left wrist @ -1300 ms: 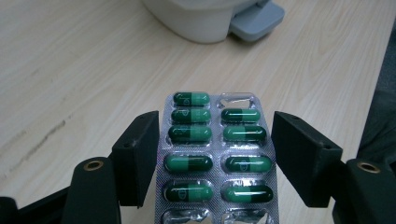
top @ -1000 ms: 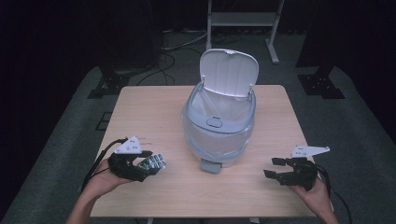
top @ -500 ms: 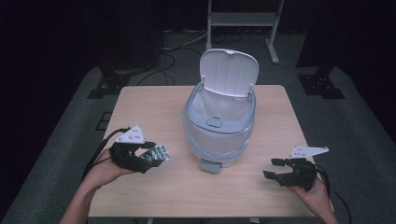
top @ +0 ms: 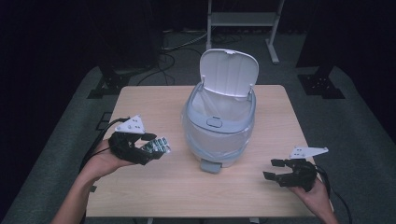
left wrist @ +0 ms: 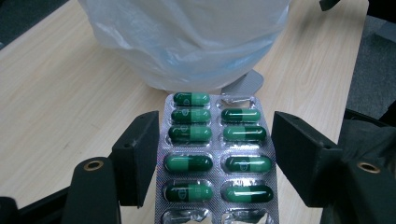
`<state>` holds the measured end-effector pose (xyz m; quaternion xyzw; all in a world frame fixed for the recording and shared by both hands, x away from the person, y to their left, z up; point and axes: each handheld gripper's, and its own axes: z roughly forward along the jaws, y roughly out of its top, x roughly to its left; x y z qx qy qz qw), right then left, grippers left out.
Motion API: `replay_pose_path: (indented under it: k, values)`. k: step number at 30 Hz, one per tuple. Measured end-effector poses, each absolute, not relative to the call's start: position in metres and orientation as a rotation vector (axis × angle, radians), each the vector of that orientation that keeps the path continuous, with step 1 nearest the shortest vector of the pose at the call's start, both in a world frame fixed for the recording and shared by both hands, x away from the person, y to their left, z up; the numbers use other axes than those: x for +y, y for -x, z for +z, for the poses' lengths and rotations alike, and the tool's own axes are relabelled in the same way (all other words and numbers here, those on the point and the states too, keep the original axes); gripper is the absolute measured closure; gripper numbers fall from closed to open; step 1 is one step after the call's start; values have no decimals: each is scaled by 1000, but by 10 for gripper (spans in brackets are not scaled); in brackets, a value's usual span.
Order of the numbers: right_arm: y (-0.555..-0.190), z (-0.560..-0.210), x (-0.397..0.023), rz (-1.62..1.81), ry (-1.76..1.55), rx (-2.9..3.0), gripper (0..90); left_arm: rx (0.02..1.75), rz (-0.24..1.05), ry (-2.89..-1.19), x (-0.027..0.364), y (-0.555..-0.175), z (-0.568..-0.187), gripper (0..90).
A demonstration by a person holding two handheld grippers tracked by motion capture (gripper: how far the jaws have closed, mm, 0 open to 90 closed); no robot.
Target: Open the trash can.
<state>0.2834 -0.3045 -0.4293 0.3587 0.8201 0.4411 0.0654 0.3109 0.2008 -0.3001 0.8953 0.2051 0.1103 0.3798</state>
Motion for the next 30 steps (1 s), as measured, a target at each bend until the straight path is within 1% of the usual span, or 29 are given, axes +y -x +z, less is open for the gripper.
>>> replay_pose_path:
  k: [14,30]
  values:
    - [-283,-430,-305,1333,-1084,2470,310,475,289,-2276,185,-314,-275,333]
    - [-282,-430,-306,1329,-1081,2474,309,434,326,-2279,168,-321,-238,334]
